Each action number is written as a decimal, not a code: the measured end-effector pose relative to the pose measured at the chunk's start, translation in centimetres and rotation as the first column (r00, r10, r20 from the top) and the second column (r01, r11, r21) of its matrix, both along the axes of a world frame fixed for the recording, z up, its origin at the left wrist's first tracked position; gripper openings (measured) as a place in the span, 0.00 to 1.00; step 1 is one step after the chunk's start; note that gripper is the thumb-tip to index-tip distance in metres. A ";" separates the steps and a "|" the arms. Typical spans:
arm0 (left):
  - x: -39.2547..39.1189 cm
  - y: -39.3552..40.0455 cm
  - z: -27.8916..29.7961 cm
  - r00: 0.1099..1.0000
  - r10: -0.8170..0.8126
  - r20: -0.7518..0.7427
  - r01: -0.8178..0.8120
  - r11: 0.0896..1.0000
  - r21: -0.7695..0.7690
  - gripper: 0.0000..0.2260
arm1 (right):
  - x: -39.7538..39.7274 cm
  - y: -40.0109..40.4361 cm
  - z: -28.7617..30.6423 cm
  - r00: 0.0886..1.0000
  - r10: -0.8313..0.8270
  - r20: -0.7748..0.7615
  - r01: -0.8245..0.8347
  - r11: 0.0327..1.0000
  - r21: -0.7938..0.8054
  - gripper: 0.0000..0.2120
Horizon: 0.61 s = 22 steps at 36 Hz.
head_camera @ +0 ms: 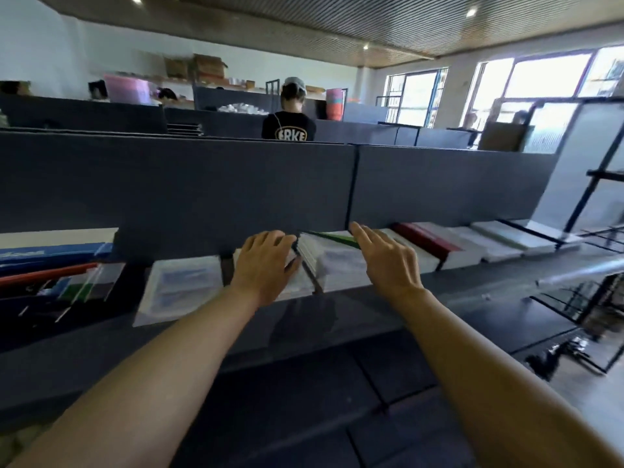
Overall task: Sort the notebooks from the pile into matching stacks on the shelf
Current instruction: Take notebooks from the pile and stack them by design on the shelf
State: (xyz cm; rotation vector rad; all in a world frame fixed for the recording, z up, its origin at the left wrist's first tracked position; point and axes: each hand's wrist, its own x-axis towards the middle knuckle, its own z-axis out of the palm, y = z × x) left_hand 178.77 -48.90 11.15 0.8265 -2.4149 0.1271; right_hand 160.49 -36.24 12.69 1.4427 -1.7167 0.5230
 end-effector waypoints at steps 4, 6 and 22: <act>-5.3 3.3 -1.2 0.998 -0.058 0.016 0.058 0.998 0.020 0.19 | -4.3 3.8 0.1 0.996 -0.071 0.056 0.072 0.997 -0.025 0.22; -7.2 4.7 -1.8 0.996 -0.072 0.046 0.072 0.997 0.005 0.19 | -5.9 5.1 0.1 0.993 -0.100 0.066 0.103 0.993 -0.053 0.18; -15.5 3.4 -1.8 0.992 -0.004 0.123 -0.004 0.998 0.065 0.21 | -13.8 2.6 -1.5 0.977 -0.198 0.084 0.178 0.963 0.200 0.15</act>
